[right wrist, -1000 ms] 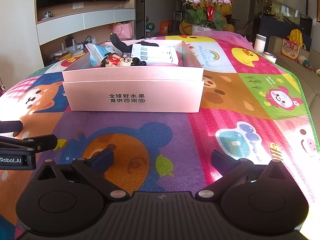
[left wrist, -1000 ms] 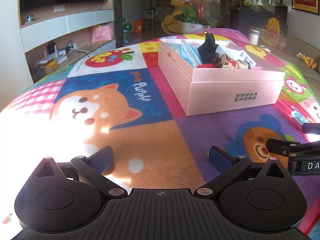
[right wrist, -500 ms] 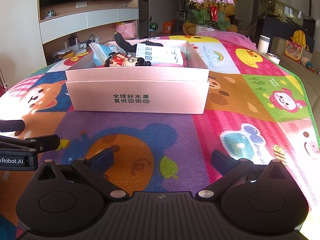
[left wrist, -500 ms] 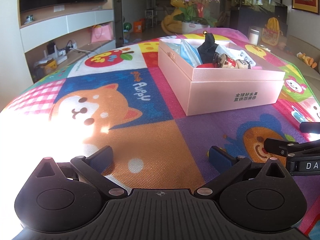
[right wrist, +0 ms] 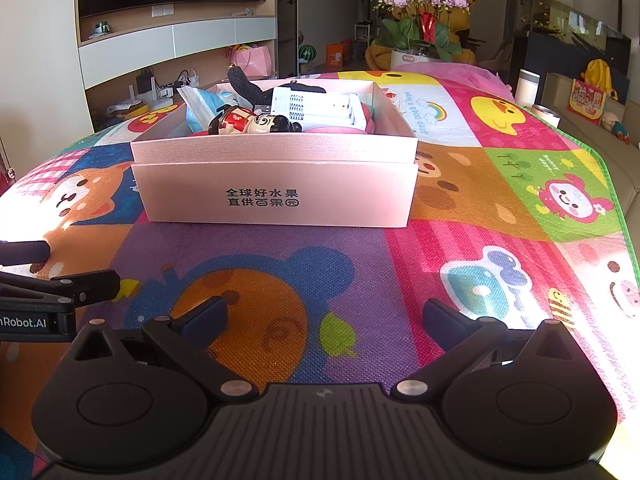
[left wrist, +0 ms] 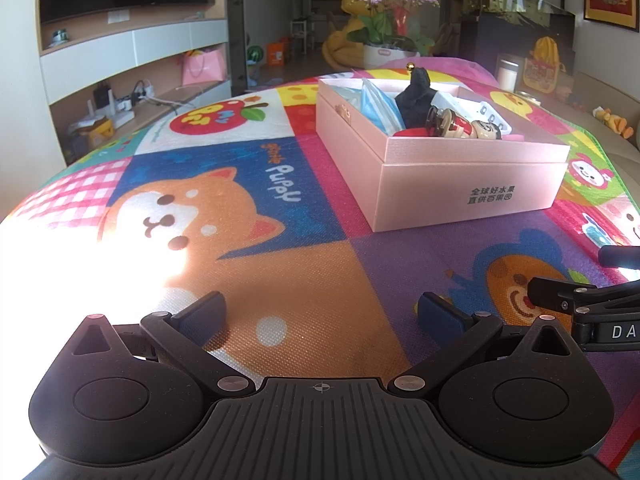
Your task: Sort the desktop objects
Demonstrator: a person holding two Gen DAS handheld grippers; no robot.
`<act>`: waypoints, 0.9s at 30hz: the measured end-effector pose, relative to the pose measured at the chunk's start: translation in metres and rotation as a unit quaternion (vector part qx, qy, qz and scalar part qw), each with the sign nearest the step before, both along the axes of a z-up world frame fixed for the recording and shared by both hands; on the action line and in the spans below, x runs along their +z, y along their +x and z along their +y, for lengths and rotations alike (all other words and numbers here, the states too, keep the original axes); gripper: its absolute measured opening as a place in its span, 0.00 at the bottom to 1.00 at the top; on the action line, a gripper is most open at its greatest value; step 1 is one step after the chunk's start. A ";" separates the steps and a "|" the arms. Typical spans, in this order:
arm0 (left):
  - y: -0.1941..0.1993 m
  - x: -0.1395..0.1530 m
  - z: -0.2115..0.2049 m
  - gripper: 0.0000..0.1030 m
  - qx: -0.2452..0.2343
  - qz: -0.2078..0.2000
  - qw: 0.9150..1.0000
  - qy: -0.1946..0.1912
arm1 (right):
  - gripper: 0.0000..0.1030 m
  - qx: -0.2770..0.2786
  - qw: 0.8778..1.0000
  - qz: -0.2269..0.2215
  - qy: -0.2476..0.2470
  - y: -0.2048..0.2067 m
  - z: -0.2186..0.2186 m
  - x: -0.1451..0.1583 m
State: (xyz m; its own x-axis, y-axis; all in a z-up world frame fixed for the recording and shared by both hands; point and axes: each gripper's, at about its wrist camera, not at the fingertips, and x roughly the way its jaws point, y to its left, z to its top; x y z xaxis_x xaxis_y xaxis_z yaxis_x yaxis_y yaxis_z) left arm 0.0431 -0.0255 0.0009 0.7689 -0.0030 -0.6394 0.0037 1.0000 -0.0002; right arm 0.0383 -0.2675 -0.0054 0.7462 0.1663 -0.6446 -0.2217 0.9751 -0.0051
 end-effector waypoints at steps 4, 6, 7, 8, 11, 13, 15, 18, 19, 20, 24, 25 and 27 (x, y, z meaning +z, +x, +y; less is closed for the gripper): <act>0.000 0.000 0.000 1.00 0.000 0.000 1.000 0.000 | 1.00 0.000 1.000 0.001 0.002 0.000 0.000 0.000; 0.000 0.000 0.000 1.00 0.000 0.000 1.000 0.001 | 1.00 0.000 1.000 0.000 0.001 0.000 0.001 0.000; -0.001 0.000 0.000 1.00 0.000 0.000 1.000 0.001 | 1.00 0.000 1.000 0.000 0.001 0.000 0.001 0.000; -0.001 0.001 0.000 1.00 0.000 0.000 1.000 0.001 | 1.00 0.000 1.000 0.000 0.001 -0.001 0.001 0.000; -0.001 0.001 0.001 1.00 0.000 0.000 1.000 0.001 | 1.00 0.000 1.000 0.000 0.001 -0.001 0.001 0.000; -0.001 0.001 0.001 1.00 0.000 0.000 1.000 0.001 | 1.00 0.000 1.000 0.000 0.001 -0.001 0.001 0.000; -0.001 0.001 0.001 1.00 0.000 0.000 1.000 0.001 | 1.00 0.000 1.000 0.000 0.001 -0.001 0.001 0.000; -0.001 0.001 0.001 1.00 0.000 0.000 1.000 0.001 | 1.00 0.000 1.000 0.000 0.001 -0.001 0.002 0.000; -0.001 0.001 0.001 1.00 0.000 0.000 1.000 0.001 | 1.00 0.000 1.000 0.000 0.001 -0.001 0.001 0.000; -0.001 0.001 0.001 1.00 0.000 0.000 1.000 0.001 | 1.00 0.000 1.000 0.000 0.001 -0.001 0.001 0.000; -0.001 0.001 0.001 1.00 0.000 0.000 1.000 0.001 | 1.00 0.000 1.000 0.000 0.002 -0.001 0.001 0.000; -0.001 0.001 0.001 1.00 0.000 0.000 1.000 0.001 | 1.00 0.000 1.000 0.000 0.002 -0.001 0.002 0.000; -0.001 0.001 0.001 1.00 0.000 0.000 1.000 0.001 | 1.00 0.000 1.000 0.000 0.002 -0.001 0.001 0.000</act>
